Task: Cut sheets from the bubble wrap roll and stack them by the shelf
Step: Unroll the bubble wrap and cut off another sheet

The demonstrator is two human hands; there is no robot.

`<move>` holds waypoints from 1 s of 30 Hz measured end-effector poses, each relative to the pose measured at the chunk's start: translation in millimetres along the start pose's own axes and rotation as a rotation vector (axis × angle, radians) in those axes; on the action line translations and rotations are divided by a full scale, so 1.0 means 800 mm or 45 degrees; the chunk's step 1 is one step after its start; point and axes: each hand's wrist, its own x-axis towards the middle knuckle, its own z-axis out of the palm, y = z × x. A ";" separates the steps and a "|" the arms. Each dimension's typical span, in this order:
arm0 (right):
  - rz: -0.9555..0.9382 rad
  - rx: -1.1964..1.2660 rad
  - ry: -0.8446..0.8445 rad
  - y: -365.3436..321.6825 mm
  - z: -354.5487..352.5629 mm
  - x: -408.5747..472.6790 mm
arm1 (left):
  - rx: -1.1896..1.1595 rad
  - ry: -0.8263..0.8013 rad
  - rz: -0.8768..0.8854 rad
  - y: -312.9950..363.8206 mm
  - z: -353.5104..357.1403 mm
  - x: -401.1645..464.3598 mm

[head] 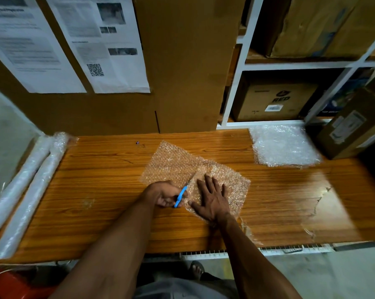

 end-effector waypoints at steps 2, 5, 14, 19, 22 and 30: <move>-0.001 0.002 0.001 0.000 -0.001 -0.001 | -0.011 0.004 -0.012 0.004 0.002 0.000; -0.012 -0.009 0.018 0.000 0.000 -0.002 | -0.061 0.017 0.016 0.009 0.002 0.002; -0.046 -0.043 0.043 0.004 0.006 -0.005 | -0.166 0.146 0.126 0.005 0.011 0.018; -0.052 -0.048 0.060 0.003 0.004 -0.007 | -0.215 0.202 0.145 0.006 0.014 0.020; -0.045 0.007 0.133 0.003 0.004 -0.007 | -0.131 0.186 0.116 0.008 0.008 0.019; -0.046 -0.026 0.109 0.011 0.000 0.009 | -0.027 -0.008 -0.005 0.021 -0.003 0.023</move>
